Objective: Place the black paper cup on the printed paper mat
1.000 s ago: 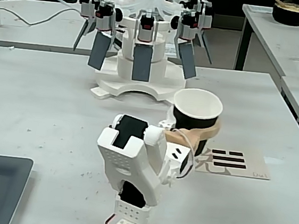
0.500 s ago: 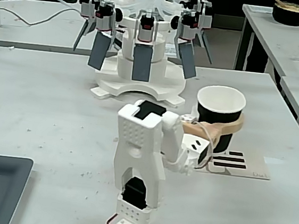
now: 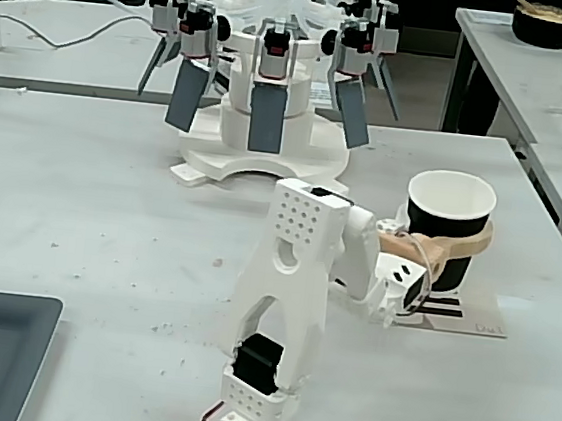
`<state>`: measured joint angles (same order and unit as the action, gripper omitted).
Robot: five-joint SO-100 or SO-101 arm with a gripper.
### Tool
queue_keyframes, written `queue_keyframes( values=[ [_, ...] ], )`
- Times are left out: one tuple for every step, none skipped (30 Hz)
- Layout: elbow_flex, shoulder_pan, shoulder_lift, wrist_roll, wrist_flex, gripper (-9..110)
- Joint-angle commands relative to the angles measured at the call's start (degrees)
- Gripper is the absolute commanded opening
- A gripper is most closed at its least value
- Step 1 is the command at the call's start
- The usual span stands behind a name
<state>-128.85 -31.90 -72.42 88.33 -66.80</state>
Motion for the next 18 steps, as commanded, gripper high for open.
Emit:
queue_keyframes(
  values=[
    [5.27, -0.62, 2.29, -0.44, -2.37, 6],
    [6.24, -0.62, 3.34, -0.53, -2.46, 6],
    [6.94, -0.62, 4.31, -0.62, -2.46, 6],
    [7.56, -0.62, 5.27, -0.79, -2.55, 6],
    [8.09, -0.62, 6.06, -0.97, -2.72, 7],
    [8.61, -0.62, 6.86, -1.14, -2.90, 7],
    [9.05, -0.62, 7.47, -1.32, -3.08, 7],
    [9.67, -0.62, 8.26, -1.58, -3.34, 7],
    [10.28, -0.62, 9.05, -1.93, -3.69, 7],
    [10.90, -0.53, 9.76, -2.20, -3.96, 7],
    [11.43, -0.53, 10.37, -2.37, -4.13, 7],
    [11.87, -0.53, 11.07, -2.46, -4.31, 7],
    [12.30, -0.53, 11.78, -2.46, -4.31, 7],
    [12.83, -0.53, 12.39, -2.64, -4.39, 7],
    [13.27, -0.53, 13.01, -2.81, -4.57, 7],
    [13.54, -0.53, 13.45, -2.99, -4.66, 7],
    [13.62, -0.44, 13.71, -3.25, -4.66, 7],
    [13.62, -0.44, 13.97, -3.52, -4.66, 7]
  ],
)
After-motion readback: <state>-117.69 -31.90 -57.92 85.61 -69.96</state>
